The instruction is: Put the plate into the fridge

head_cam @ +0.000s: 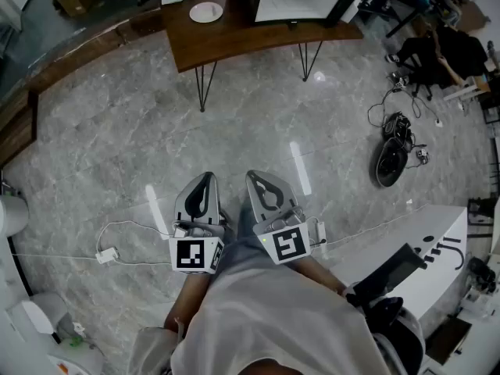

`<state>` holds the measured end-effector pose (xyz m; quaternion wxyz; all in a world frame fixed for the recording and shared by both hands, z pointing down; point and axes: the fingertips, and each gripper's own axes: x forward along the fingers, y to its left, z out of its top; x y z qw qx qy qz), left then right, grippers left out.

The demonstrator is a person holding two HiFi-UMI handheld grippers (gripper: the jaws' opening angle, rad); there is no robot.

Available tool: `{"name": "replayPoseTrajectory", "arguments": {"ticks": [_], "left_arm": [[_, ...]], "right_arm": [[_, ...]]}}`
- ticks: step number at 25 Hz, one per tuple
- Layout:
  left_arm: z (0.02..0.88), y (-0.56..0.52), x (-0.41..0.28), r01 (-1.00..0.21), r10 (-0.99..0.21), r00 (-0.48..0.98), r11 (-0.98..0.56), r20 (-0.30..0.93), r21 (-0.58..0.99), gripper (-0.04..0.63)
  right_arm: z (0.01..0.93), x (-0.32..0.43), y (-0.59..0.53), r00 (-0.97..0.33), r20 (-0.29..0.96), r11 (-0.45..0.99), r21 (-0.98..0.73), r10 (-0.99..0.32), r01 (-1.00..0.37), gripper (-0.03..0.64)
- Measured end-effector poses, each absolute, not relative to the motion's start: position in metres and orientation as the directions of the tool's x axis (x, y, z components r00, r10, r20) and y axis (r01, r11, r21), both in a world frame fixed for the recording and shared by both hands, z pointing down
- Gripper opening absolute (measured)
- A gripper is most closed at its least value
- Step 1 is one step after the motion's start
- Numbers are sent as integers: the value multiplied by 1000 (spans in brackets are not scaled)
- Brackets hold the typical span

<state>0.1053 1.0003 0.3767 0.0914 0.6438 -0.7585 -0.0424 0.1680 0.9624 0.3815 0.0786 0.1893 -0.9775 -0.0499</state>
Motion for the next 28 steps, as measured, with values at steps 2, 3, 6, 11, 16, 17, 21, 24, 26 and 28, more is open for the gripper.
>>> {"name": "replayPoseTrajectory", "arguments": {"ticks": [2,3,6,11,16,17,21,24,26,28], "left_arm": [[370,961,126,-972,-986,-145,158,86,172,18],[368,942,134,-974,-986,-142,155,87,164,18],[370,887,141,-978,-986,-142,154,88,143,18],[366,773,139,-981,-986,-145,154,85,114,18],[350,649,155,-982,-982,-157,166,102,85,18],[357,634,157,-981,-981,-164,174,103,86,18],[363,568,169,-975,-978,-178,190,111,116,18],[346,507,168,-978,-979,-169,181,117,102,18],[344,478,161,-977,-977,-174,187,123,101,18],[346,456,143,-975,-975,-182,196,129,106,18]], "right_arm": [[376,188,923,-914,142,921,141,-381,-362,17],[374,196,904,-913,141,921,141,-382,-363,17],[375,205,847,-916,117,921,124,-383,-369,17],[368,206,738,-931,105,931,143,-351,-335,17],[353,213,626,-953,132,955,157,-273,-252,18],[361,214,613,-956,133,958,159,-260,-239,18],[370,217,550,-966,134,971,118,-223,-208,18],[359,212,492,-968,144,976,91,-208,-196,18],[358,207,462,-968,146,977,84,-206,-196,18],[360,192,438,-965,152,976,87,-212,-201,18]]}}
